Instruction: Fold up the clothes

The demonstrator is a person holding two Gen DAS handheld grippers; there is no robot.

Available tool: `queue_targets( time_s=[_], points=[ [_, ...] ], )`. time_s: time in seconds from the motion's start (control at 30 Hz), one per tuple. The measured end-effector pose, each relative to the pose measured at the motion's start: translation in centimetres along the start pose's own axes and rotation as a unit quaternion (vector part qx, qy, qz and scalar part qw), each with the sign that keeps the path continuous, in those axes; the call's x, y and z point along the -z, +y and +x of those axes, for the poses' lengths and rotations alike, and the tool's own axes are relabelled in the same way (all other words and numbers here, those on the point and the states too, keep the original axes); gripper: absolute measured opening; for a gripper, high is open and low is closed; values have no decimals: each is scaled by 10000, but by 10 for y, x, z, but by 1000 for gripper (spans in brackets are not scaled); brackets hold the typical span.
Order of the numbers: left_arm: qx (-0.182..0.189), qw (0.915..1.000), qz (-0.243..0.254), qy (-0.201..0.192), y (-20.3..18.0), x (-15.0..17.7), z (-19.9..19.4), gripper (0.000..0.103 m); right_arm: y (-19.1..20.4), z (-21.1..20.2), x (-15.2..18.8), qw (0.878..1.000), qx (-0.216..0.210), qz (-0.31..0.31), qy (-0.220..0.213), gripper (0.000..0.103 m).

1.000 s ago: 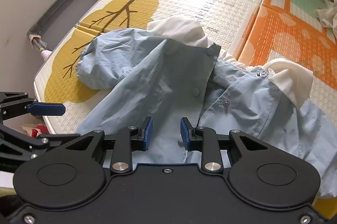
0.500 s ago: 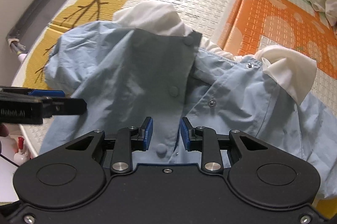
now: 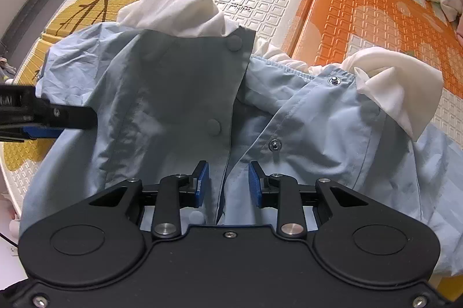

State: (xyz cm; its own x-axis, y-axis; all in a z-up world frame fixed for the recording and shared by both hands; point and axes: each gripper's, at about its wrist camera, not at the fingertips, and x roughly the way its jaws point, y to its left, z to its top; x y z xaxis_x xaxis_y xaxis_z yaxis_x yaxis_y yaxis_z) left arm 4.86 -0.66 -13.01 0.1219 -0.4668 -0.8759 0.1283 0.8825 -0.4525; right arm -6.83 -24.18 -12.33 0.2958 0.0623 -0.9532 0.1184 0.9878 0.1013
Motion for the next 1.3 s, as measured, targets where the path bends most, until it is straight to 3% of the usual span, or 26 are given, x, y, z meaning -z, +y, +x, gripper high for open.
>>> queue_targets(
  time_s=[0.13, 0.3, 0.47, 0.9, 1.07, 1.3],
  points=[
    [27, 9996, -292, -36, 4, -4, 3, 66, 1, 2, 1, 10000, 41, -60, -24, 28],
    [-11, 9990, -439, -69, 7, -7, 6, 42, 3, 4, 2, 9999, 91, -136, -54, 27],
    [-23, 9987, -504, -76, 12, -9, 6, 34, 4, 6, 3, 9996, 142, -211, -84, 9],
    [255, 9976, -639, -80, 23, -16, -2, 36, -6, -1, 6, 9999, -28, -49, -131, 3],
    [183, 9979, -605, -145, 23, -19, -5, 37, -15, -1, 4, 9988, -384, 229, -203, 7],
    [175, 9975, -669, -158, 27, -22, -5, 46, -9, 6, 2, 9994, -273, 176, -155, 13]
  ],
)
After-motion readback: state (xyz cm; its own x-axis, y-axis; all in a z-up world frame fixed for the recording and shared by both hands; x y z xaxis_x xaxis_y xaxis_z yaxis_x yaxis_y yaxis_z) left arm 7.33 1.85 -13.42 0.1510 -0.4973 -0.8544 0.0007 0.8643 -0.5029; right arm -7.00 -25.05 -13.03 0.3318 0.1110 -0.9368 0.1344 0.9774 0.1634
